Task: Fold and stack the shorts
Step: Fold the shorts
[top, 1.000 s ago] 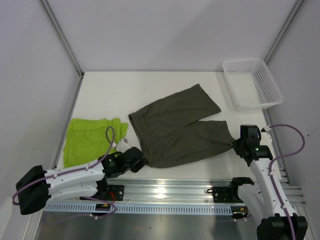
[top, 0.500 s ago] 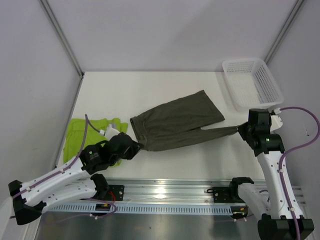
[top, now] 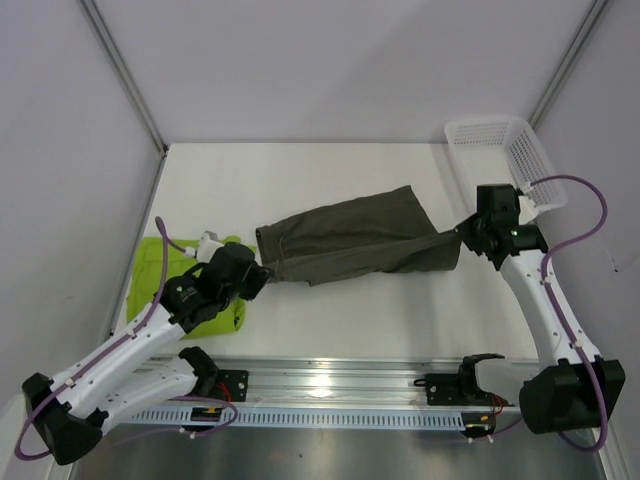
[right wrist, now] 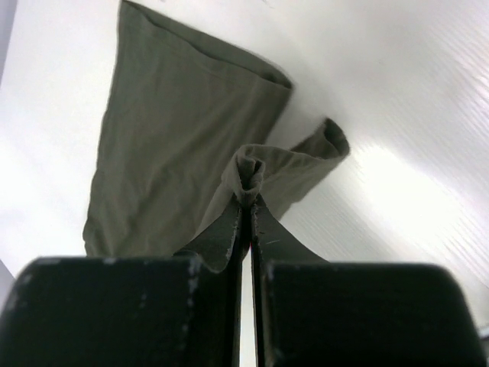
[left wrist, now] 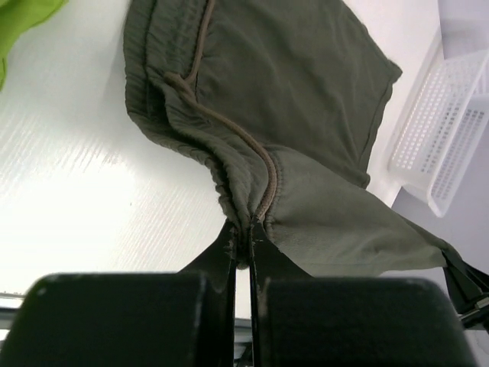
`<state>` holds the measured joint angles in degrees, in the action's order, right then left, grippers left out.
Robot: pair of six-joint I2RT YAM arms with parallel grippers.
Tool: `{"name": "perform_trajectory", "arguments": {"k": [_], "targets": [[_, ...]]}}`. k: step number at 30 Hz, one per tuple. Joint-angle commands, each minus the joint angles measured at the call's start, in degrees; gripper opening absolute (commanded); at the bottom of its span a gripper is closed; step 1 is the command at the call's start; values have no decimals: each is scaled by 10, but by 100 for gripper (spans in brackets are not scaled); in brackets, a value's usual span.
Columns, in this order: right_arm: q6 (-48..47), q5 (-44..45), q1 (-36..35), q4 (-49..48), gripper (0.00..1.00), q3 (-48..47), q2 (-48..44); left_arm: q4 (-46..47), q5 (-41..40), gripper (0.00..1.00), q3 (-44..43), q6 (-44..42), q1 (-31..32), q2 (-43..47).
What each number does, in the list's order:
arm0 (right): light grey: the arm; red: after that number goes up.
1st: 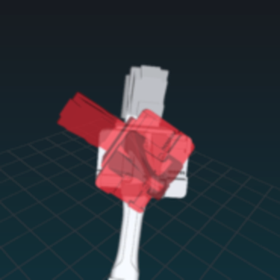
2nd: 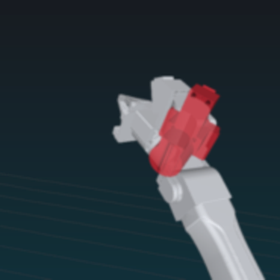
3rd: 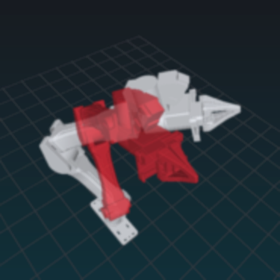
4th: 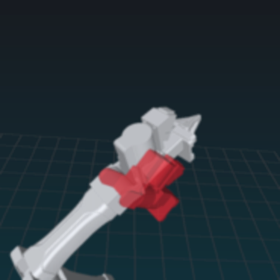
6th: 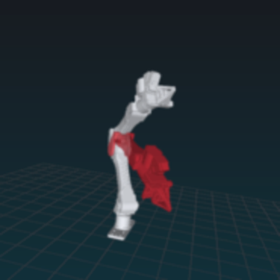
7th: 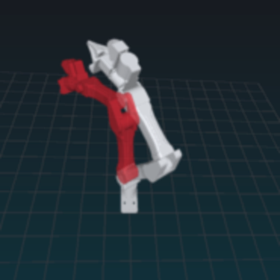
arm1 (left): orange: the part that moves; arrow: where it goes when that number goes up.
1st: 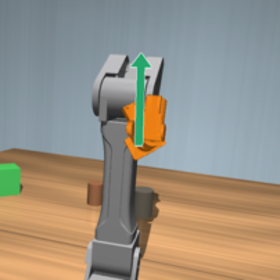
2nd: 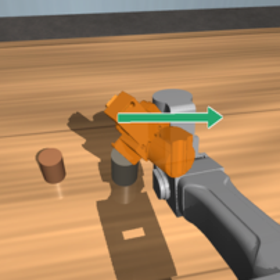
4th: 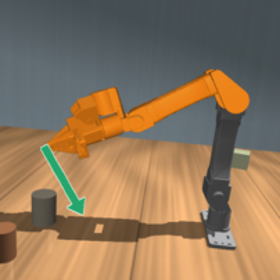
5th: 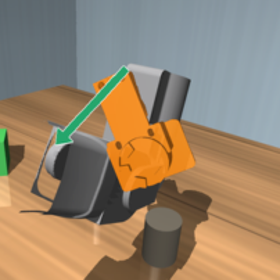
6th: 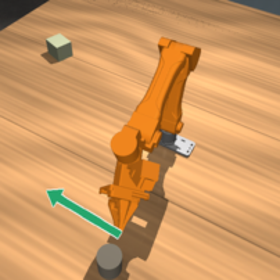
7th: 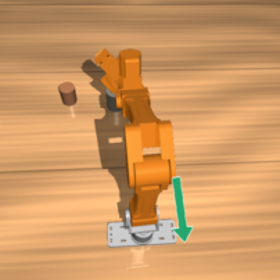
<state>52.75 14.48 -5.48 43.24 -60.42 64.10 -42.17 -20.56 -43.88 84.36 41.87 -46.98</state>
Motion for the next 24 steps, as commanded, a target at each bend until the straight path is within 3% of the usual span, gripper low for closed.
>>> {"name": "perform_trajectory", "arguments": {"k": [1, 14, 24], "targets": [[-12, 37, -16, -52, 0, -50, 37, 4, -5, 0, -16, -34, -31, -8], [-16, 46, -55, -88, 0, -167, 201, 56, 12, 0, -41, -50, -124, -73], [-20, 49, -53, -104, 0, -232, 310, 115, 30, 0, -81, -78, -197, -171]]}}
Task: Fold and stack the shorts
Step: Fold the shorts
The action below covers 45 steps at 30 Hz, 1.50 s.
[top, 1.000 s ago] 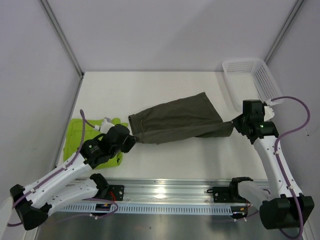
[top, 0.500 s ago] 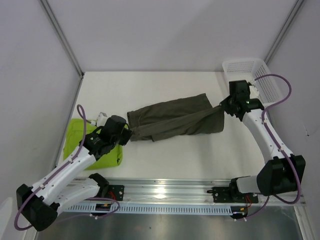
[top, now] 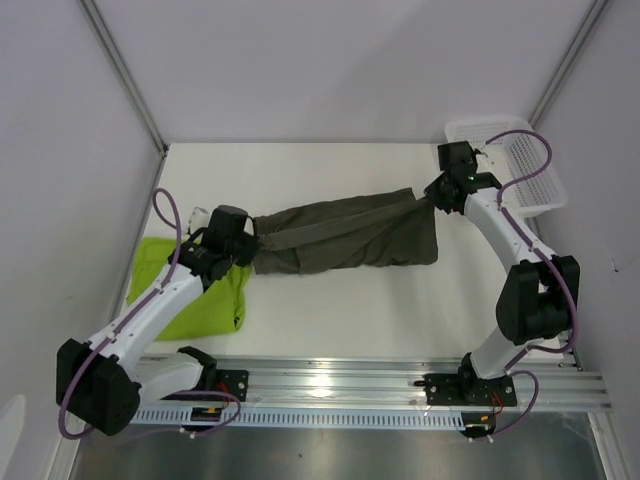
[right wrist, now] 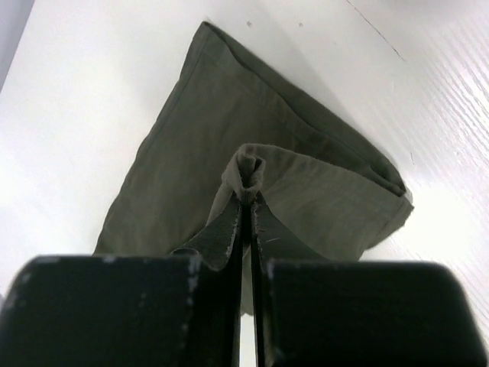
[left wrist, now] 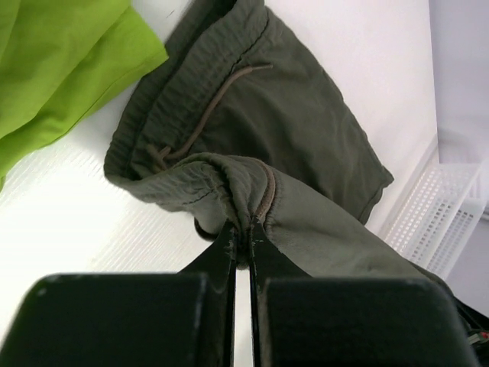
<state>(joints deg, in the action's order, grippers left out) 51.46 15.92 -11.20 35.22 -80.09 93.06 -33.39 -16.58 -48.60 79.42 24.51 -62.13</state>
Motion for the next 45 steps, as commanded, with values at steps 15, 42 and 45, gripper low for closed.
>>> {"name": "perform_trajectory", "arguments": {"k": [15, 42, 45], "targets": [[-13, 9, 3, -66, 0, -145, 139, 81, 21, 0, -98, -52, -90, -178], [-66, -2, 7, -59, 81, -281, 282, 59, 59, 99, -248, -206, -169, -327], [-108, -38, 7, -95, 71, -236, 239, 63, 46, 99, -247, -240, -169, -303]]}}
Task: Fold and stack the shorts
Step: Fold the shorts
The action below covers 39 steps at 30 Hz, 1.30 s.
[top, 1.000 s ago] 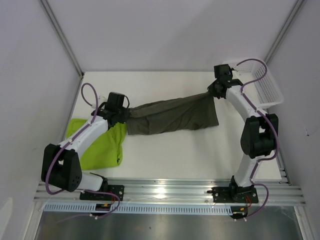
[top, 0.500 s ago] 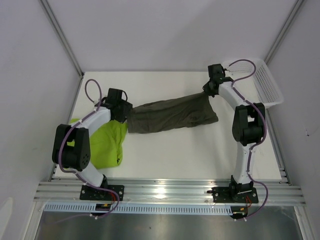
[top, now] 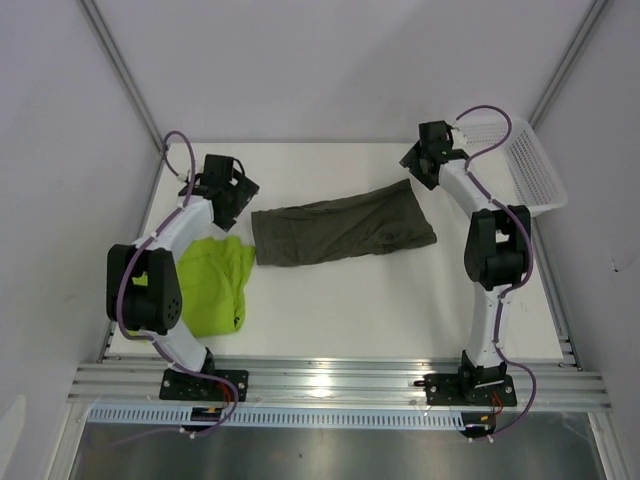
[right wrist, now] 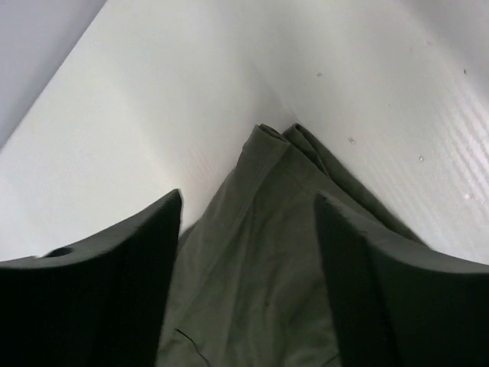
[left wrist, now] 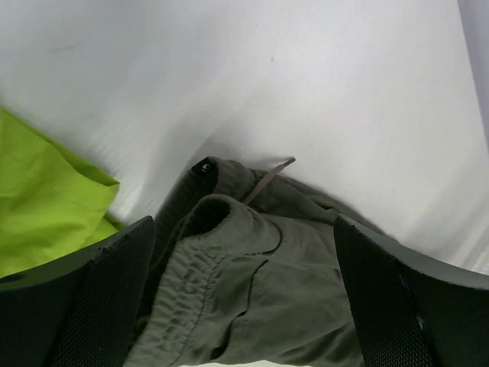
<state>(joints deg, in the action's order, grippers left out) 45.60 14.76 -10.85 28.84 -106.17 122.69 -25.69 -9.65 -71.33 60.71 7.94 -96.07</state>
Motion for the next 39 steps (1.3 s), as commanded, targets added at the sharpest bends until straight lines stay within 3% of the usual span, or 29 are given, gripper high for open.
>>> {"name": "perform_trajectory", "arguments": {"k": [1, 2, 5, 7, 8, 12, 19, 34, 39], "targets": [[-68, -38, 3, -67, 67, 69, -81, -6, -22, 99, -18, -83, -3, 50], [-74, -47, 3, -80, 61, 89, -92, -5, -21, 99, -20, -92, -3, 55], [-90, -118, 0, -116, 23, 139, -107, 7, 14, 99, -14, -133, -3, 79], [-91, -180, -7, -114, 12, 144, -101, 25, 51, 98, 2, -163, 3, 102], [-89, -191, -14, -117, 0, 148, -97, 42, 81, 97, 8, -169, 8, 111], [-85, -241, -54, -198, 0, 197, -103, 100, 135, 97, 82, -197, 44, 154], [-65, -287, -113, -242, 0, 200, -61, 198, 192, 95, 157, -183, 122, 165], [-29, -291, -165, -306, 0, 176, 29, 273, 169, 54, 156, -209, 136, 7], [-30, -287, -165, -305, 0, 119, 71, 274, 163, 51, 156, -209, 136, -32]]}}
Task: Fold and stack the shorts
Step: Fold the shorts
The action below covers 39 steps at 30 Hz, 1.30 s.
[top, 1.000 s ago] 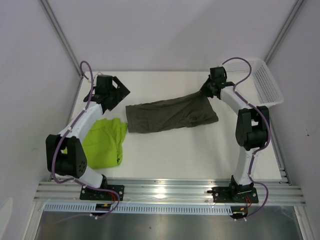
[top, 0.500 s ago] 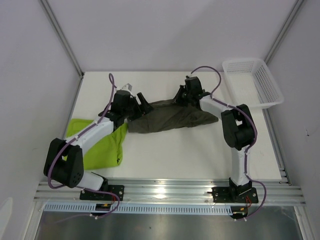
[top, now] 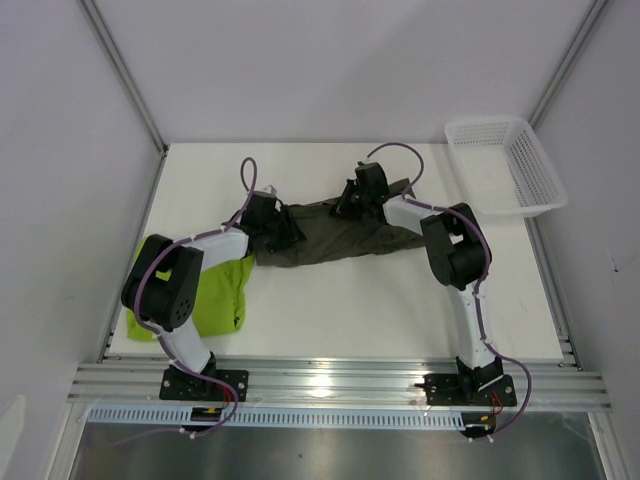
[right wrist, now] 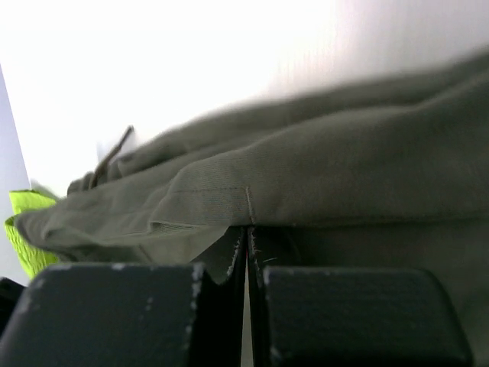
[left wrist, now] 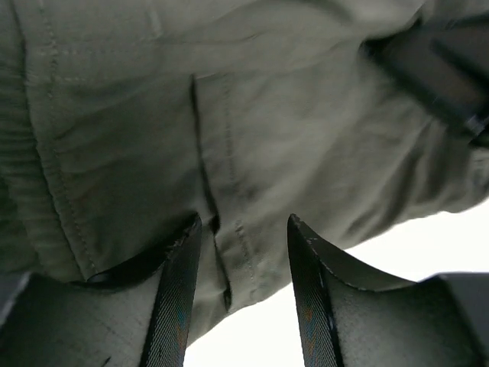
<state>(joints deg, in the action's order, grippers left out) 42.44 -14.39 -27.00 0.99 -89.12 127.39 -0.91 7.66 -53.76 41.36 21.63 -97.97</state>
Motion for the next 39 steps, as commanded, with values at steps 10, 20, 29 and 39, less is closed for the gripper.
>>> {"name": "perform_trajectory", "arguments": {"k": [10, 20, 29, 39], "targets": [[-17, 16, 5, -54, 0, -222, 118, 26, -12, 48, -18, -29, 8, -62], [-49, 3, 41, -40, 5, -207, 75, 14, -11, 54, -34, -31, 14, -32], [-63, 29, 85, -82, 14, 122, -176, -45, -11, 84, -68, -37, 7, 67], [-34, 58, 143, -66, 16, 304, -256, 3, 21, 85, -93, -14, -89, 17]]}}
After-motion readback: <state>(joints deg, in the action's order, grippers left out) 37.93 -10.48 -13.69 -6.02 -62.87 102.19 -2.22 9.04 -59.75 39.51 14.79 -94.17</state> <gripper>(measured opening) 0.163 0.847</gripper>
